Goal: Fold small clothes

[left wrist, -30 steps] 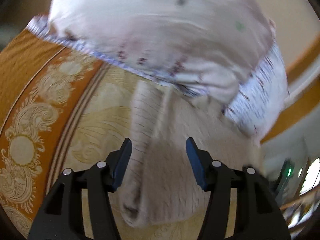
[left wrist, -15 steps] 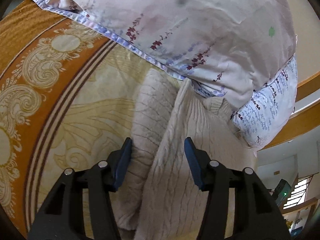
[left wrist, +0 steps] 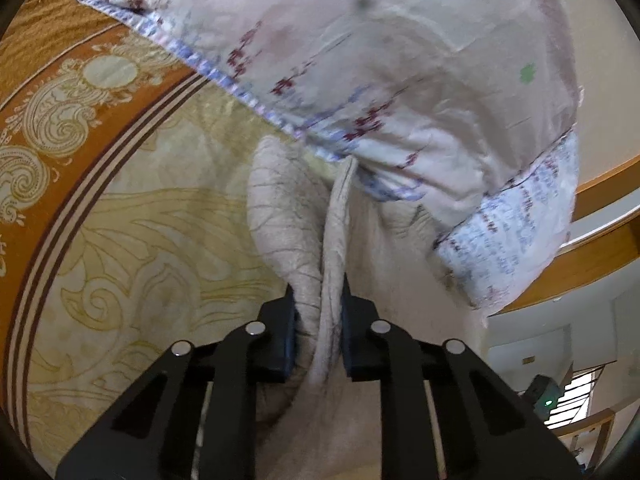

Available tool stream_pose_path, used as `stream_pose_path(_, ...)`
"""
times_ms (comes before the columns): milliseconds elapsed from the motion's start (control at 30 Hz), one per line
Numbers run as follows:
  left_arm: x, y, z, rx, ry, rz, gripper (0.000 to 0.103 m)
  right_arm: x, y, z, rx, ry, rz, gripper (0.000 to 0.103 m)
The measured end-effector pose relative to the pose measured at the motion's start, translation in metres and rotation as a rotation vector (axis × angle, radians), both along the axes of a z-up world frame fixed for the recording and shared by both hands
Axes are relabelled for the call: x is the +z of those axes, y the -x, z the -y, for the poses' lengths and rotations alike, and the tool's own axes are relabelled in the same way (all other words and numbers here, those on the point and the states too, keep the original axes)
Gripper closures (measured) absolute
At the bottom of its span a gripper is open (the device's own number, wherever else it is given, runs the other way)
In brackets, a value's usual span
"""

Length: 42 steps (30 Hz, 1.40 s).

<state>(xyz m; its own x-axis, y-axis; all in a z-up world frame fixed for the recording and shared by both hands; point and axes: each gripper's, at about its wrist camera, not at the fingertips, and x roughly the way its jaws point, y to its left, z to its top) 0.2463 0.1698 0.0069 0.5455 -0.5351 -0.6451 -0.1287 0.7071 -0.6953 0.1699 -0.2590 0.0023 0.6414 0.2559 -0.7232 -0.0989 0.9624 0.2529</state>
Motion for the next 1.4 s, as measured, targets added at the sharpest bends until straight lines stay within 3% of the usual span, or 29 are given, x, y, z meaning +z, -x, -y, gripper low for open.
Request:
stream_pose_path(367, 0.061, 0.0, 0.05, -0.046, 0.148, 0.167, 0.09, 0.008, 0.018, 0.023, -0.023, -0.06, 0.026, 0.034)
stream_pose_path(667, 0.088, -0.017, 0.159, -0.204, 0.264, 0.207, 0.09, 0.019, 0.044, 0.073, -0.117, -0.107, 0.089, 0.034)
stream_pose_path(867, 0.077, -0.028, 0.255, -0.339, 0.266, 0.172, 0.09, 0.021, 0.06, 0.117, -0.213, -0.123, 0.124, 0.034)
stream_pose_path(1033, 0.033, -0.039, 0.331, -0.442, 0.205, 0.04, 0.087, 0.013, 0.066, 0.15, -0.299, -0.155, 0.108, 0.034)
stream_pose_path(1133, 0.021, -0.036, 0.348, -0.534, 0.265, 0.003, 0.086, 0.013, 0.069, 0.166, -0.315, -0.206, 0.101, 0.034)
stream_pose_path(1267, 0.052, -0.023, 0.321, -0.585, 0.289, 0.095, 0.049, 0.024, 0.072, 0.178, -0.288, -0.295, 0.136, 0.034)
stream_pose_path(1333, 0.067, -0.015, 0.298, -0.564, 0.236, 0.161, 0.042, 0.028, 0.068, 0.181, -0.235, -0.393, 0.139, 0.034)
stream_pose_path(1400, 0.076, -0.008, 0.265, -0.499, 0.127, 0.196, 0.038, 0.029, 0.059, 0.18, -0.178, -0.48, 0.112, 0.034)
